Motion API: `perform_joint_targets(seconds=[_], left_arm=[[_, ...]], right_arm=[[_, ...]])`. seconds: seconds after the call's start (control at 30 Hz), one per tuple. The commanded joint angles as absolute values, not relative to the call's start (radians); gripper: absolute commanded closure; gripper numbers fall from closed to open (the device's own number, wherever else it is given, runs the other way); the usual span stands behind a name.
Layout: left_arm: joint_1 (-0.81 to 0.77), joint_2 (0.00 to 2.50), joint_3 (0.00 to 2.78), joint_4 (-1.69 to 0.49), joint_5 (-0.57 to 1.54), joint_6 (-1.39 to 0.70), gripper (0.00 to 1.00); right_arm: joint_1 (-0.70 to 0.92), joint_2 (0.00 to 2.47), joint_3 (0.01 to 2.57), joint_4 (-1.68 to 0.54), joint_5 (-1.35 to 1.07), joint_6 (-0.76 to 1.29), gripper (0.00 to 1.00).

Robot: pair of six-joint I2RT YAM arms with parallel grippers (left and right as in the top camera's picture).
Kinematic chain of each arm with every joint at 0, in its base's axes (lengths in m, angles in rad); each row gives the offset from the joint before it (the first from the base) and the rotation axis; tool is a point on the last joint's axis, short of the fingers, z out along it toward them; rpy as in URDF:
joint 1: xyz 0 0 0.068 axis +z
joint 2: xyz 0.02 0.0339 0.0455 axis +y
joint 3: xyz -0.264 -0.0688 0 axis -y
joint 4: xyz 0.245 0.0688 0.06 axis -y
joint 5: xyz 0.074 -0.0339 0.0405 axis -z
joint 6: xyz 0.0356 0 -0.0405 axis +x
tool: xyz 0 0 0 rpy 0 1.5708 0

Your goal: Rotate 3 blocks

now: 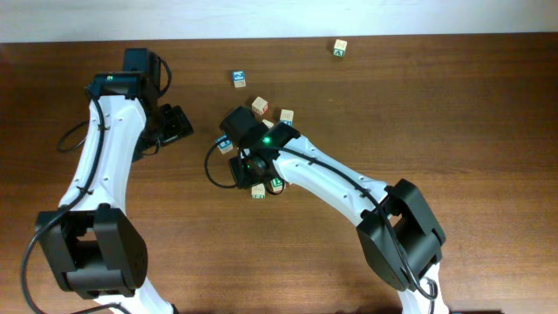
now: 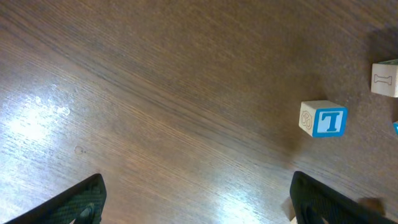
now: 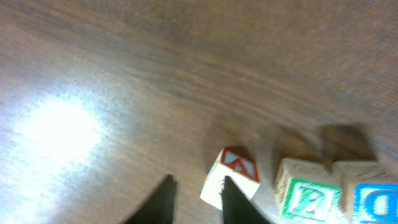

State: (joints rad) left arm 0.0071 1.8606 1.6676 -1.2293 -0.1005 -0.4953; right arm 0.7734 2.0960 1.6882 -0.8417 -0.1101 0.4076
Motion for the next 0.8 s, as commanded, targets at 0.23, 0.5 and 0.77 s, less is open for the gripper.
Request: perform_joint_targets(seconds=[0.23, 0.5, 0.77], left_arm=[[0.008, 1.854, 1.663, -1.191, -0.101, -0.504, 0.05], [0.007, 1.854, 1.663, -1.190, -0.100, -0.504, 0.04], [0.007, 1.854, 1.663, -1.190, -0.093, -0.504, 0.02]], right_arm=[[0.857, 2.148, 1.619, -0.797, -0.123, 0.473, 0.89], [0.857, 2.166, 1.619, -0.850, 0.065, 0.472, 0.89], [0.785, 2.166, 1.619, -0.878, 0.065, 0.450, 0.89]])
